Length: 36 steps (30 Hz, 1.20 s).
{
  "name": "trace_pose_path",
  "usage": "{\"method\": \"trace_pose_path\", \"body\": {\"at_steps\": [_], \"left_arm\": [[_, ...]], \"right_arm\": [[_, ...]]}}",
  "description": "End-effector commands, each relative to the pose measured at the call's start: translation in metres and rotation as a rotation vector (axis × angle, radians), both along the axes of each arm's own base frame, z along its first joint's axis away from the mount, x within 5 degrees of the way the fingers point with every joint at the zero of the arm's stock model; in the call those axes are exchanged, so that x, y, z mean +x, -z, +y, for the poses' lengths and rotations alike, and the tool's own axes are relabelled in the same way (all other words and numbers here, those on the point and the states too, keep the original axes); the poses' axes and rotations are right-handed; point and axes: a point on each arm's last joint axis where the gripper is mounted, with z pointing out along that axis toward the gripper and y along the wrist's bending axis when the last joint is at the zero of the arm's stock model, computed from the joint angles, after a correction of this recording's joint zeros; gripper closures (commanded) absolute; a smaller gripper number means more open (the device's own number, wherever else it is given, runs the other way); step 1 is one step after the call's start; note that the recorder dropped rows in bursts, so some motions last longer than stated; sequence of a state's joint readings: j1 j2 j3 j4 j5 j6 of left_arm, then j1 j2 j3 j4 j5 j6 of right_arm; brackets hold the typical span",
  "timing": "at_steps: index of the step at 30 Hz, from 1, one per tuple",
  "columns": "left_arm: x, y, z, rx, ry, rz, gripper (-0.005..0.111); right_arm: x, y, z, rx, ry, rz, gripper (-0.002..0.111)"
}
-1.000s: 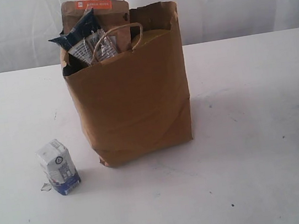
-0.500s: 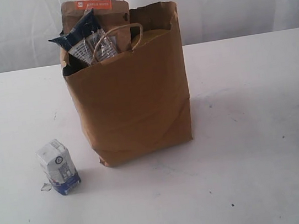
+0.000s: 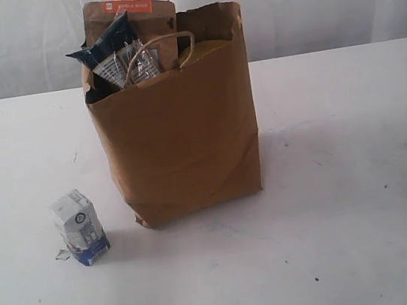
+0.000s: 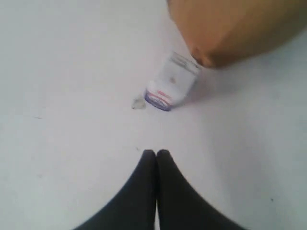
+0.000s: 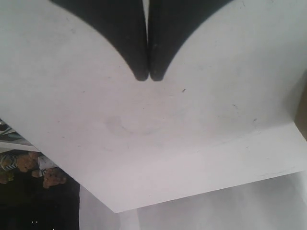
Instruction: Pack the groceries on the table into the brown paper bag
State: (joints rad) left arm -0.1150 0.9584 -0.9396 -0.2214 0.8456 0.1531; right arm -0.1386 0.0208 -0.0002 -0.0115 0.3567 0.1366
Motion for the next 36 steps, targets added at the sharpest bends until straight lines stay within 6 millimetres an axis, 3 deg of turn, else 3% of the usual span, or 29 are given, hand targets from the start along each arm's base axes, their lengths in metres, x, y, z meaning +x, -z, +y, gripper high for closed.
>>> {"method": "trace_pose_path", "body": {"at_steps": [1,5,7,10,12,22,32,36], "left_arm": [[0.016,0.013,-0.015,-0.005,0.301,0.079,0.101],[0.032,0.027,-0.027,-0.029,0.534,0.039,0.068],[0.04,0.031,-0.033,-0.078,0.594,0.01,0.041],[0.053,0.032,-0.039,-0.145,0.542,-0.044,0.011],[0.06,0.033,-0.039,-0.164,0.504,-0.069,0.001],[0.079,0.057,-0.041,-0.081,0.64,-0.093,0.002],[0.1,0.085,-0.041,-0.065,0.614,-0.041,0.002],[0.105,0.102,-0.043,-0.055,0.745,-0.022,0.002]], "right_arm": [[0.0,-0.001,0.0,-0.011,0.0,-0.013,0.108],[0.0,-0.001,0.0,-0.011,0.0,-0.013,0.108],[0.0,-0.001,0.0,-0.011,0.0,-0.013,0.108],[0.0,-0.001,0.0,-0.011,0.0,-0.013,0.108],[0.0,-0.001,0.0,-0.011,0.0,-0.013,0.108],[0.0,-0.001,0.0,-0.011,0.0,-0.013,0.108],[0.0,-0.001,0.0,-0.011,0.0,-0.013,0.108],[0.0,-0.001,0.0,-0.011,0.0,-0.013,0.108]]}}
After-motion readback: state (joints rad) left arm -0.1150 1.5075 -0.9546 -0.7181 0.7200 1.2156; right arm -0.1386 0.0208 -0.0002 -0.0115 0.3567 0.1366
